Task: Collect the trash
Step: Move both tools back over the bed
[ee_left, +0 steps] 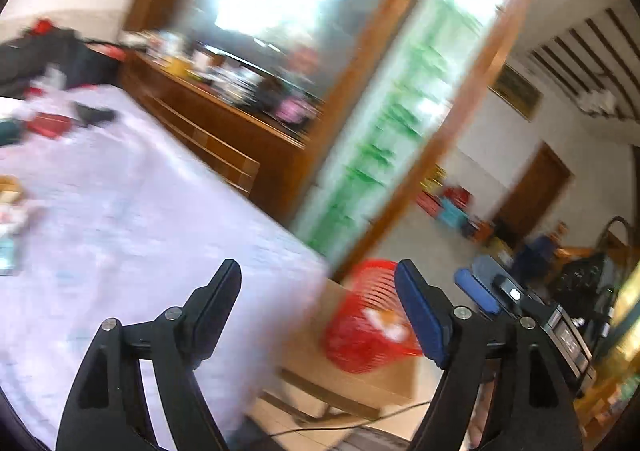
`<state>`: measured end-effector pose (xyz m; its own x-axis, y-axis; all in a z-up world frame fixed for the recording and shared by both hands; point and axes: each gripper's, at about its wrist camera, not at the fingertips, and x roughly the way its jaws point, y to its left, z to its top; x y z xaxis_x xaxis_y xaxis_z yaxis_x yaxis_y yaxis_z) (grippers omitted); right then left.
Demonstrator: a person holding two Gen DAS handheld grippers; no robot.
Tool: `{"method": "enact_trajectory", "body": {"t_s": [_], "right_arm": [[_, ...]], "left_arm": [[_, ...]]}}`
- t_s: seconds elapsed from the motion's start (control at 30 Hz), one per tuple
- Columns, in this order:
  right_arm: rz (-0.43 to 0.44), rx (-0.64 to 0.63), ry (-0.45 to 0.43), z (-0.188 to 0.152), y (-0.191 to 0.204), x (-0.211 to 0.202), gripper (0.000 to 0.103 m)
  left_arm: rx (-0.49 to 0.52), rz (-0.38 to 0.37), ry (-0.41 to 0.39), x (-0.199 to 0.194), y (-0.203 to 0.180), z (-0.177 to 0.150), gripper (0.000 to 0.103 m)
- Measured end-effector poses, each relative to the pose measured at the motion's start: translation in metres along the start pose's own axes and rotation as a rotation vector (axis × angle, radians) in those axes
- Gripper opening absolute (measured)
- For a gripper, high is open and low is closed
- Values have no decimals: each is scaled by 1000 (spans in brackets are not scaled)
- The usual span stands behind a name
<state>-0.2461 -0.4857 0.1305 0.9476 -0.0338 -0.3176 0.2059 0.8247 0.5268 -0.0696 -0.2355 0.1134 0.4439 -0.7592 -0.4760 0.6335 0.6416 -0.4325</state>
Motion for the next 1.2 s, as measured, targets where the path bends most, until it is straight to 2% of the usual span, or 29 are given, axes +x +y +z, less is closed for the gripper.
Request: {"method": "enact_trajectory", "body": {"t_s": [0.07,0.27,0.4,0.57,0.67,0.73,0.9,1.07,1.2], "right_arm": [[58,-44,26,-8,26,16,75],[195,-144,109,-38,96,59,78],[263,-195,173,-59,132,86,78],[340,-228,260,-80,171,127,78],[353,-254,303,-92,193,151,78],[366,-251,336,-99,203,166,78],[384,-212,403,-109,215,202,78],[386,-158,473,-117,218,241,78],[378,-111,513,-120,217,271,78]], "left_arm": [[-21,82,-45,-30,25,2,81],[-98,253,-143,-102,96,0,81],[-111,372,-187,-135,129,-2,81],[-134,468,-218,-170,160,-3,81],[-126,524,-223,-183,171,-1,81],[-128,532,-225,-187,177,-1,81],[-140,493,-184,-179,195,2,81],[-125,495,-102,-150,213,7,81],[-151,489,-41,-123,235,10,81]]}}
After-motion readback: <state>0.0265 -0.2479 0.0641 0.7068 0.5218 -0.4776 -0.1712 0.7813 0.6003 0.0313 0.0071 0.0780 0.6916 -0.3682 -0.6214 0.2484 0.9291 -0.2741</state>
